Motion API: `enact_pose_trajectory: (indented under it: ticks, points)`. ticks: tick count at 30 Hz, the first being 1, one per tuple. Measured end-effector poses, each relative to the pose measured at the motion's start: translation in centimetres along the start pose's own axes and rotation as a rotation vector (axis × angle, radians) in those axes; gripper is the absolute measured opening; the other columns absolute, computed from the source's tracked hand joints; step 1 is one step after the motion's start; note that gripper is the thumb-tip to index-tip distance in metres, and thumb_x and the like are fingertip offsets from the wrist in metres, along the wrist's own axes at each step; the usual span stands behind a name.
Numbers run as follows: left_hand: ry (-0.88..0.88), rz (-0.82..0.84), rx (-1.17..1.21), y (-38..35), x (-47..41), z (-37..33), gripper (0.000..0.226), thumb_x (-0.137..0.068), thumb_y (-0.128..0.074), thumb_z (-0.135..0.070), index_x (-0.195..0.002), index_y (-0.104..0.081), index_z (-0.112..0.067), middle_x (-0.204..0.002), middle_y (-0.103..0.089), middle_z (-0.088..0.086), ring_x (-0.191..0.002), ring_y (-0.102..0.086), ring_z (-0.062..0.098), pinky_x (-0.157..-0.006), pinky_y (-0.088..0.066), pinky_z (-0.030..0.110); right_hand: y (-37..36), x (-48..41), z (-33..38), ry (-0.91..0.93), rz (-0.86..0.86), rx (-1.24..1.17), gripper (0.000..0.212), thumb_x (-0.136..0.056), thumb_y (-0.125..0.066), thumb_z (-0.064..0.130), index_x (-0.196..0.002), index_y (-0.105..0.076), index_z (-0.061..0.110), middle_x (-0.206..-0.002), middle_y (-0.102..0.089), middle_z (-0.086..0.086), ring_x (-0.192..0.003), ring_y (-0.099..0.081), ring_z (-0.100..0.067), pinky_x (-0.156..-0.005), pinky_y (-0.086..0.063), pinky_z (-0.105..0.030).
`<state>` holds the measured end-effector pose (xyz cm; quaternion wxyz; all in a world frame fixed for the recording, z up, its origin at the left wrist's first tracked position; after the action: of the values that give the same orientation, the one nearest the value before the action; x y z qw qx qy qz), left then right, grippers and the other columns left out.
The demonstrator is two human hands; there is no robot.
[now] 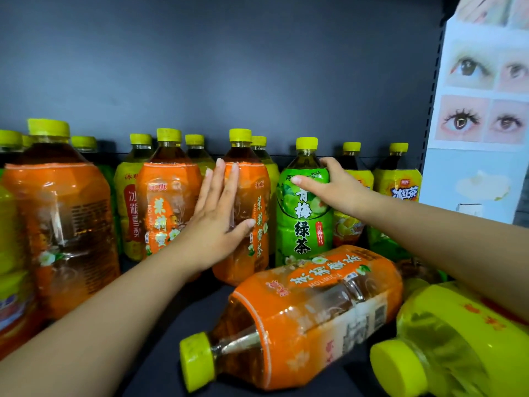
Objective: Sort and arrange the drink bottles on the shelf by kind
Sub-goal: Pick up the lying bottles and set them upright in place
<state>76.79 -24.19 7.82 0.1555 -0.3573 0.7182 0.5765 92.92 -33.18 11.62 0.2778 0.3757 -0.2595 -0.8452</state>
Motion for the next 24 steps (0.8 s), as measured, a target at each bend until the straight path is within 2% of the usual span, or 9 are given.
enact_pose_trajectory:
  ticks: [3, 5, 10, 13, 15, 17, 19, 22, 24]
  points:
    - [0.012, 0.031, 0.020, 0.6, 0.5, -0.1, 0.074, -0.093, -0.044, -0.036, -0.127, 0.022, -0.043, -0.137, 0.034, -0.022, -0.131, 0.025, 0.001, -0.110, 0.005, 0.029, 0.4, 0.0, 0.4, 0.002, -0.002, 0.179, 0.084, -0.078, -0.053, 0.062, -0.142, -0.029, 0.012, -0.143, -0.037, -0.009, -0.121, -0.049, -0.024, -0.100, -0.037, -0.034]
    - [0.072, 0.057, 0.067, 1.2, 1.1, 0.1, 0.067, -0.093, -0.041, -0.037, -0.139, 0.008, -0.041, -0.146, 0.025, -0.019, -0.138, 0.014, 0.005, -0.114, -0.002, 0.033, 1.1, 0.4, 1.1, 0.011, 0.009, 0.334, 0.083, -0.078, -0.049, 0.065, -0.140, -0.035, 0.011, -0.146, -0.030, -0.010, -0.133, -0.035, -0.026, -0.107, -0.030, -0.035]
    - [0.182, 0.088, 0.201, 3.6, 3.3, -2.8, 0.050, -0.091, -0.034, -0.046, -0.139, -0.032, -0.034, -0.155, -0.007, -0.006, -0.142, -0.005, 0.013, -0.113, -0.007, 0.032, 3.2, 2.9, 5.3, 0.212, 0.005, 0.685, 0.082, -0.082, -0.045, 0.063, -0.142, -0.029, 0.010, -0.151, -0.020, -0.004, -0.137, -0.024, -0.027, -0.111, -0.027, -0.040]
    - [0.178, 0.366, 0.128, 2.3, 6.2, -5.4, 0.072, -0.071, -0.024, -0.070, -0.138, -0.029, -0.042, -0.151, -0.020, -0.010, -0.139, -0.014, 0.008, -0.111, -0.011, 0.027, 4.6, 6.1, 7.3, 0.322, 0.076, 0.600, 0.070, -0.081, -0.041, 0.061, -0.133, -0.044, 0.015, -0.138, -0.041, -0.002, -0.127, -0.040, -0.021, -0.105, -0.033, -0.033]
    - [0.260, 0.570, 0.194, 1.0, 9.0, -6.1, 0.082, -0.061, -0.030, -0.082, -0.136, -0.023, -0.050, -0.145, -0.026, -0.019, -0.132, -0.028, 0.005, -0.108, -0.023, 0.024, 5.0, 8.9, 6.5, 0.286, 0.202, 0.480, 0.074, -0.068, -0.037, 0.070, -0.120, -0.056, 0.021, -0.123, -0.054, 0.002, -0.115, -0.049, -0.014, -0.100, -0.036, -0.028]
    - [0.297, 0.685, 0.208, 0.2, 11.0, -6.4, 0.089, -0.054, -0.039, -0.079, -0.136, -0.017, -0.052, -0.130, -0.029, -0.026, -0.118, -0.035, 0.000, -0.094, -0.032, 0.015, 4.0, 12.1, 4.3, 0.183, 0.372, 0.394, 0.074, -0.054, -0.034, 0.081, -0.106, -0.060, 0.035, -0.118, -0.058, 0.012, -0.110, -0.051, -0.006, -0.099, -0.036, -0.024]
    - [0.308, 0.698, 0.155, 0.0, 11.7, -6.0, 0.094, -0.051, -0.047, -0.072, -0.136, -0.012, -0.053, -0.130, -0.029, -0.023, -0.114, -0.034, 0.000, -0.090, -0.032, 0.013, 2.4, 14.6, 2.2, 0.121, 0.508, 0.371, 0.073, -0.049, -0.035, 0.082, -0.105, -0.057, 0.041, -0.120, -0.057, 0.016, -0.113, -0.050, -0.003, -0.103, -0.035, -0.025]
    - [0.354, 0.669, 0.167, -0.4, 12.2, -5.2, 0.103, -0.047, -0.054, -0.070, -0.137, -0.009, -0.051, -0.145, -0.028, -0.013, -0.119, -0.042, 0.008, -0.101, -0.037, 0.024, 1.7, 15.2, 1.5, 0.113, 0.524, 0.425, 0.097, -0.045, -0.037, 0.076, -0.129, -0.048, 0.029, -0.133, -0.048, 0.009, -0.123, -0.043, -0.008, -0.104, -0.031, -0.024]
    - [0.429, 0.661, 0.230, -0.7, 13.0, -4.5, 0.100, -0.050, -0.058, -0.065, -0.138, -0.016, -0.045, -0.125, -0.050, -0.004, -0.089, -0.060, 0.007, -0.080, -0.053, 0.025, 1.1, 15.4, 2.0, 0.112, 0.562, 0.505, 0.102, -0.045, -0.037, 0.076, -0.135, -0.042, 0.028, -0.140, -0.042, 0.007, -0.128, -0.039, -0.012, -0.106, -0.029, -0.026]
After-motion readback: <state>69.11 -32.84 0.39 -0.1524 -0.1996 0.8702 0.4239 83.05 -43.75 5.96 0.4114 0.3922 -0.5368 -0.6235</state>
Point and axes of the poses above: each hand's wrist, its own x-axis away from the middle knuckle, its own y-axis out of the back of the hand, z = x × y, the point moved 10 cm from there along -x, towards the middle knuckle
